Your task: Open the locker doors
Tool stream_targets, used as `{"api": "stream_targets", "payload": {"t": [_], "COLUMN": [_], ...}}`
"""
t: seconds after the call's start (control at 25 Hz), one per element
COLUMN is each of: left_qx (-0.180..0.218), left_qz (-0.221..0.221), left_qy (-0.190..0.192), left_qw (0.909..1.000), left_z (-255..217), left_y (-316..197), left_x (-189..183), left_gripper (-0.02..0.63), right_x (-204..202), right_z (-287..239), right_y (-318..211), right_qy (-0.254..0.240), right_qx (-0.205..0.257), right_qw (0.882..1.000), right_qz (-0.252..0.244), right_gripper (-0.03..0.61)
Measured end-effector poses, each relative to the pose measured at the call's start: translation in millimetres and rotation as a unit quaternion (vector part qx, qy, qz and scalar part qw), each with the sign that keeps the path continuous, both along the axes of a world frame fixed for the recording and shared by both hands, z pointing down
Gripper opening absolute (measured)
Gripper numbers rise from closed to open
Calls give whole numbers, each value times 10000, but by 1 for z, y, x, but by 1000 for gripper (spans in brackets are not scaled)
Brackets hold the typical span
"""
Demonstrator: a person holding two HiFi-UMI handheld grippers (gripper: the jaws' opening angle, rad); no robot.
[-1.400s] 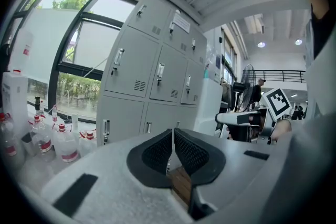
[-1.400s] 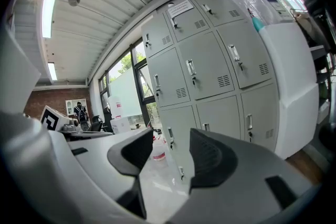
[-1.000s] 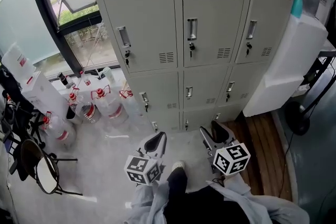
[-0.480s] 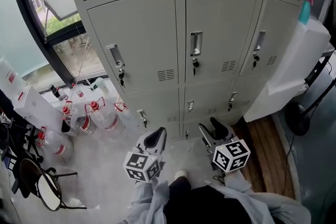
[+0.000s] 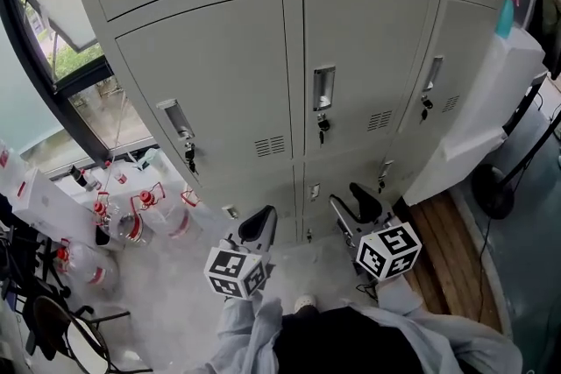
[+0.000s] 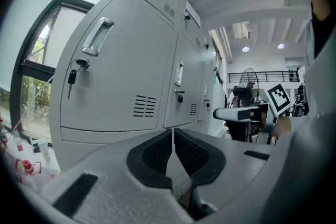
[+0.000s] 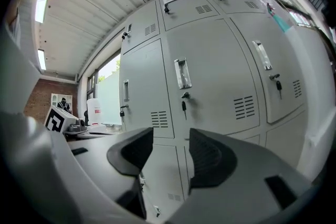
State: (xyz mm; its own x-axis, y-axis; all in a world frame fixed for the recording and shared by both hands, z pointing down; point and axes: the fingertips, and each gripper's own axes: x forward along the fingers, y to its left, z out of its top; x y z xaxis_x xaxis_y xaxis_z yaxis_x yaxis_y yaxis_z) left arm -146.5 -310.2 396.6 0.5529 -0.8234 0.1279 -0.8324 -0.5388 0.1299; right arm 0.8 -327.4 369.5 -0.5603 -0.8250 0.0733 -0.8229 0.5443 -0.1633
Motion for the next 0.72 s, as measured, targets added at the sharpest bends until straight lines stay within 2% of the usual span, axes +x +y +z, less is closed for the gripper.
{"api": "stream_targets", "payload": {"t": [0.32, 0.72], "left_qx": [489, 1079], "left_qz": [178, 139], "left_qy": [-91, -221], "left_qw": [9986, 9938], "left_z": [-33, -80], "left_y": [-43, -79], "left_x": [-3, -17], "left_gripper": [18, 18], "right_x": [-11, -26], "right_z": [-55, -114], "right_y": [-40, -86], "right_qy": [55, 126], "right_qx": [643, 1289], "right_qw": [9979, 9916], "right_qz": [-71, -7], "right_gripper": [201, 201]}}
